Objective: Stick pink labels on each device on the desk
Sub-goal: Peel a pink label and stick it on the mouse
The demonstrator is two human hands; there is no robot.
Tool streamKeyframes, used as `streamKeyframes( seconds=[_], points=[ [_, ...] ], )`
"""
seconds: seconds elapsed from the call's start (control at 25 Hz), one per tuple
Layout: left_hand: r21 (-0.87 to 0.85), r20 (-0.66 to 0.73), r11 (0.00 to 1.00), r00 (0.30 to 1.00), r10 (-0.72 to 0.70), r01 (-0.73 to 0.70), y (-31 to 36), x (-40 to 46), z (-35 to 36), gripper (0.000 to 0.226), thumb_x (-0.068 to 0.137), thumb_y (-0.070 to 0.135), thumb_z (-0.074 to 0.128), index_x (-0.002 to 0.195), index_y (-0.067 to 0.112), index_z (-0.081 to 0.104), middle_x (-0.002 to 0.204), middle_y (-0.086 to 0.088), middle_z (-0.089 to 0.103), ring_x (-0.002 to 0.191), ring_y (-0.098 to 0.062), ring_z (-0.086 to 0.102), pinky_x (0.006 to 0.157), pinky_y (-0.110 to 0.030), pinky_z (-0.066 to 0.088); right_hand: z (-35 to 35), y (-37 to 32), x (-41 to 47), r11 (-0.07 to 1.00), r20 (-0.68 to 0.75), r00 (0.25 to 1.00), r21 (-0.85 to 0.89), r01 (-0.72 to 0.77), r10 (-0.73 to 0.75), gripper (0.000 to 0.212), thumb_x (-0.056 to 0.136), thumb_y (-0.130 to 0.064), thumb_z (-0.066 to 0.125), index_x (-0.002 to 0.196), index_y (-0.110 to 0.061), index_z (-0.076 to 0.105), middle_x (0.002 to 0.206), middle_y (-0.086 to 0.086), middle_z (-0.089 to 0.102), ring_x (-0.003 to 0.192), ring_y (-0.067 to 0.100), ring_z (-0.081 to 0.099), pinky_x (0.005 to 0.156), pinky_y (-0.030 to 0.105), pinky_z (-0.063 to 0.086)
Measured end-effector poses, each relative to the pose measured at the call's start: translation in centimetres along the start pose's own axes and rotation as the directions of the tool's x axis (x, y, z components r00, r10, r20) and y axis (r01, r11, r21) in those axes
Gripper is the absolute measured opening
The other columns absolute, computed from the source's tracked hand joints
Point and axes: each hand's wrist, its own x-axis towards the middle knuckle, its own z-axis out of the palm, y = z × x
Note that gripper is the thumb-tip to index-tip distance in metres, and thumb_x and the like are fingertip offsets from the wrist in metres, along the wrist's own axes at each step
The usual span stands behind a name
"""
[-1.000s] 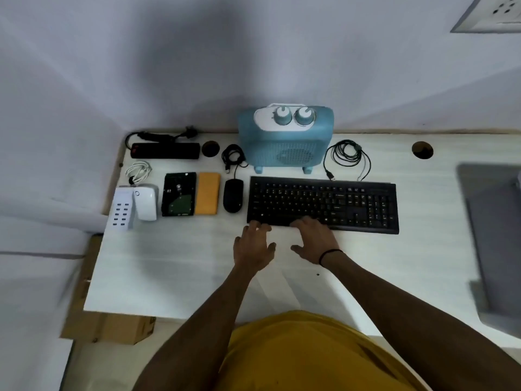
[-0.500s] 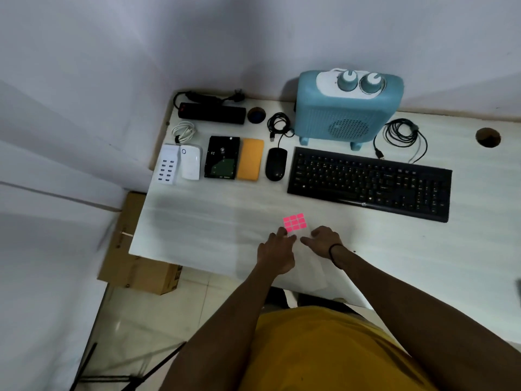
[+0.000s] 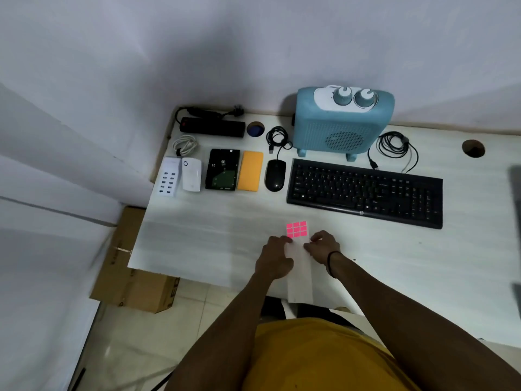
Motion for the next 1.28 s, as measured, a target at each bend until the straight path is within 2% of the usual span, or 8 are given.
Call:
streamKeyframes(
  seconds=[0.04,0.12,0.2,0.28,0.44,0.6,0.88,1.28],
  points=[
    [-0.261,-0.034,0.962,0.995,-0.093,0.081,0.1,-0.1,-0.5,0.061,0.087,0.026,0.073,0.141,0.027,0.044,0.137,-0.004,0.049,0.123,-0.025,0.053,0.096,-0.036,0.049,-0.4,-0.2,-0.3,0.998,0.008,1.0,0.067,0.009,-0.01,0.02,0.082,-0.019,0.071,0.098,-0.02,0.059,0.105,0.01,0.07,0.088,0.025,0.065,0.075,0.034,0.056],
    [-0.723,0.095,0.656,0.971,-0.217,0.218,0.6,-0.7,-1.9,0.065,0.084,0.034,0.081,0.138,0.023,0.046,0.128,-0.004,0.06,0.111,-0.023,0.063,0.088,-0.035,0.053,-1.4,-0.8,-1.1,0.984,0.064,0.997,0.174,0.038,-0.05,0.019,0.084,-0.016,0.071,0.096,-0.019,0.057,0.094,0.008,0.072,0.075,0.021,0.063,0.074,0.038,0.057],
    [-0.854,0.171,0.473,0.976,-0.137,0.216,0.9,-1.0,-3.2,0.055,0.083,0.032,0.082,0.13,0.015,0.059,0.122,-0.009,0.071,0.105,-0.028,0.071,0.086,-0.04,0.059,-2.2,-1.6,-1.9,0.969,0.127,0.982,0.223,0.108,-0.139,0.018,0.084,-0.016,0.071,0.093,-0.02,0.056,0.084,0.006,0.073,0.073,0.021,0.062,0.081,0.044,0.058],
    [-0.883,0.098,0.457,0.994,-0.047,0.109,1.7,-1.7,-3.9,0.033,0.088,0.02,0.078,0.12,0.012,0.071,0.114,-0.011,0.076,0.103,-0.031,0.073,0.088,-0.044,0.059,-2.8,-2.5,-3.0,0.952,0.116,0.958,0.195,0.236,-0.262,0.015,0.086,-0.016,0.071,0.089,-0.021,0.058,0.078,0.002,0.072,0.069,0.018,0.061,0.076,0.04,0.057],
    [-0.905,-0.005,0.426,1.0,0.01,-0.009,3.4,-2.7,-4.7,0.023,0.09,0.003,0.071,0.111,0.01,0.075,0.106,-0.011,0.078,0.093,-0.028,0.074,0.078,-0.038,0.062,-3.0,-4.3,-4.7,0.823,-0.154,0.809,-0.094,0.56,-0.567,0.01,0.084,-0.015,0.075,0.086,-0.022,0.067,0.088,-0.006,0.068,0.073,0.006,0.064,0.067,0.013,0.049],
    [-0.886,-0.022,0.463,0.999,0.034,-0.035,3.9,-2.9,-5.0,0.027,0.089,0.0,0.071,0.112,0.013,0.074,0.104,-0.009,0.078,0.098,-0.03,0.074,0.078,-0.04,0.061,-3.2,-5.1,-5.2,0.719,-0.204,0.69,-0.239,0.653,-0.694,0.023,0.081,-0.019,0.079,0.104,-0.021,0.075,0.095,-0.005,0.064,0.073,0.007,0.061,0.07,0.014,0.051],
    [-0.904,0.005,0.428,0.999,0.034,-0.01,3.5,-3.0,-4.8,0.018,0.096,0.009,0.065,0.111,0.009,0.076,0.111,-0.013,0.076,0.106,-0.034,0.071,0.086,-0.045,0.059,-2.8,-4.8,-5.7,0.698,-0.177,0.679,-0.281,0.659,-0.713,0.024,0.08,-0.022,0.08,0.104,-0.016,0.079,0.095,0.001,0.077,0.078,0.01,0.068,0.079,0.021,0.055],
    [-0.862,0.014,0.507,0.998,0.053,-0.015,3.1,-2.7,-4.2,0.019,0.099,0.009,0.061,0.112,0.011,0.075,0.107,-0.009,0.077,0.102,-0.031,0.073,0.079,-0.045,0.062,-3.1,-4.4,-6.5,0.745,-0.135,0.74,-0.254,0.617,-0.659,0.017,0.085,-0.021,0.075,0.101,-0.014,0.079,0.095,-0.001,0.078,0.086,0.011,0.07,0.086,0.02,0.054]
  ],
)
